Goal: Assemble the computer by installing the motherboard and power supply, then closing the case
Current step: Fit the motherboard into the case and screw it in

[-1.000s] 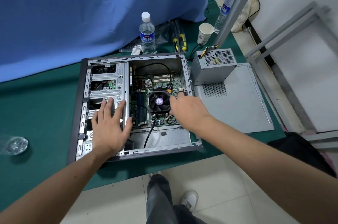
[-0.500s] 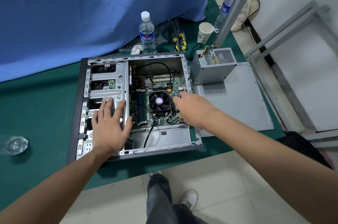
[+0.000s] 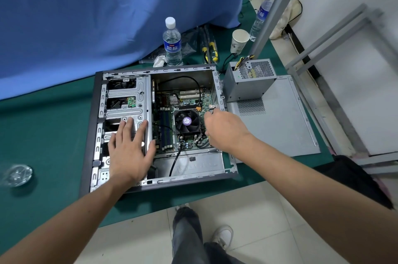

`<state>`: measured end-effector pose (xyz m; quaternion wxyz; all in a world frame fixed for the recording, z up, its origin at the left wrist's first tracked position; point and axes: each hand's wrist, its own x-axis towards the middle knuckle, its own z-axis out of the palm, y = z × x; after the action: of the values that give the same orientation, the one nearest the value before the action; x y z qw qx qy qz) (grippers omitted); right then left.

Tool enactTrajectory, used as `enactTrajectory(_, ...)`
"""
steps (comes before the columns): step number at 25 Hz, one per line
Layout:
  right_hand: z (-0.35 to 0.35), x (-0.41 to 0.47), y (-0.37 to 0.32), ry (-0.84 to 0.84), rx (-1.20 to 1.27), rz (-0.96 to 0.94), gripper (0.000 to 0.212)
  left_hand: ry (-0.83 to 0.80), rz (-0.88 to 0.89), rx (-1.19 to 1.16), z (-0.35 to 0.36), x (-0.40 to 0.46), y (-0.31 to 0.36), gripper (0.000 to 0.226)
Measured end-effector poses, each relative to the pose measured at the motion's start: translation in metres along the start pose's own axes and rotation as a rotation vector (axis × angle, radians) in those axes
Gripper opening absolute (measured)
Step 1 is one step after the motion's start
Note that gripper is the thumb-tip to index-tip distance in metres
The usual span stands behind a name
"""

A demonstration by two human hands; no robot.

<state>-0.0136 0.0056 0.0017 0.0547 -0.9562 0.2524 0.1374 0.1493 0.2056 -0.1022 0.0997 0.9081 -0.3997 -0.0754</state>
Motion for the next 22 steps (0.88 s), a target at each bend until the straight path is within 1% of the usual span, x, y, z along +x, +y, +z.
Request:
enactTrajectory(4,0.005,-0.004,0.004,0.005,0.019,-0.052,0.021,-0.017,-0.005,-0.003,-0.002,0.0,0.002,0.07)
enactTrajectory(6,0.002,-0.009,0.008,0.058,0.062,-0.05,0.021,-0.029,-0.004,0.005,-0.003,0.0,0.003,0.07)
enactTrajectory(8,-0.008,-0.013,0.016,0.15,0.175,0.014,0.025,-0.034,-0.004,0.006,-0.002,0.0,0.003,0.07)
enactTrajectory(10,-0.019,-0.018,0.03,0.218,0.352,0.144,0.025,-0.037,-0.003,-0.003,-0.003,0.0,0.003,0.069)
enactTrajectory(12,-0.024,-0.024,0.051,0.261,0.61,0.332,0.018,-0.04,-0.003,-0.001,-0.004,0.001,0.003,0.069)
enactTrajectory(14,-0.017,-0.03,0.068,0.276,0.993,0.565,0.017,-0.049,0.001,0.011,-0.003,0.0,0.002,0.069)
enactTrajectory(16,-0.004,-0.034,0.076,0.229,1.389,0.719,0.015,-0.049,0.002,0.0,-0.002,-0.001,0.002,0.068)
enactTrajectory(18,0.008,-0.039,0.076,0.166,1.716,0.771,0.011,-0.051,0.001,-0.014,-0.002,-0.001,0.002,0.068)
enactTrajectory(20,0.014,-0.045,0.073,0.138,1.994,0.765,0.007,-0.066,-0.004,-0.005,-0.004,0.0,0.0,0.069)
enactTrajectory(21,0.016,-0.048,0.074,0.129,2.103,0.733,0.01,-0.076,-0.006,0.006,-0.004,0.001,-0.001,0.069)
enactTrajectory(22,0.016,-0.051,0.076,0.109,2.17,0.689,0.019,-0.083,-0.008,0.013,-0.005,0.0,-0.001,0.069)
